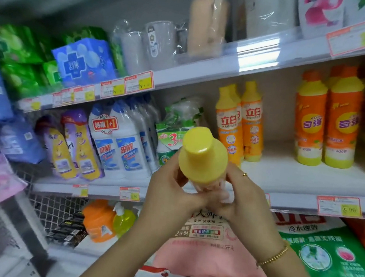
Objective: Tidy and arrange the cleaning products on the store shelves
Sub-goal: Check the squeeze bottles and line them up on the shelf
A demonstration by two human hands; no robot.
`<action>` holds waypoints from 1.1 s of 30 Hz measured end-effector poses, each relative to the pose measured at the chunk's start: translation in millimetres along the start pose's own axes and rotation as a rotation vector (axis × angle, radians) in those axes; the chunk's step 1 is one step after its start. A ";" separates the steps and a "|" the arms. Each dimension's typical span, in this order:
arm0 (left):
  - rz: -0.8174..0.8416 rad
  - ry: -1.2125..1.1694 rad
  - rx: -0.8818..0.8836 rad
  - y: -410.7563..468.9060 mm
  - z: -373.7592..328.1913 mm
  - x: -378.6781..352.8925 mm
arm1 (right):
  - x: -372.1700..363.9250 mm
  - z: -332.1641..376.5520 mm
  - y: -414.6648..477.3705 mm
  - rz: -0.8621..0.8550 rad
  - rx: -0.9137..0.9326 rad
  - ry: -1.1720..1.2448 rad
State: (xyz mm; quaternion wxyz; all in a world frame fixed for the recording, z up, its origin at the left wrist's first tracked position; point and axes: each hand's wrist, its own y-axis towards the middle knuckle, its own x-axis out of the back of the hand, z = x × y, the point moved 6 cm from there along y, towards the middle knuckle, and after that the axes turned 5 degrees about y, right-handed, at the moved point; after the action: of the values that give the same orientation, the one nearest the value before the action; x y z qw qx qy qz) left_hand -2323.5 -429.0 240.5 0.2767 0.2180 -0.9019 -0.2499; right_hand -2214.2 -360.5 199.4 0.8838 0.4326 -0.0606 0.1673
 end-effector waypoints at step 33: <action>-0.037 -0.789 0.261 -27.4 116.4 98.5 | -143.1 4.6 -35.5 0.579 -1.096 1.750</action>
State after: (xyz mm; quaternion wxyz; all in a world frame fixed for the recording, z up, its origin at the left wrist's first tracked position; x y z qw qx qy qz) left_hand -2461.3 -464.3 179.2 -0.1247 0.1548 -0.9589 -0.2026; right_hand -2335.8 -419.2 139.8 0.6207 -0.3241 0.4267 0.5724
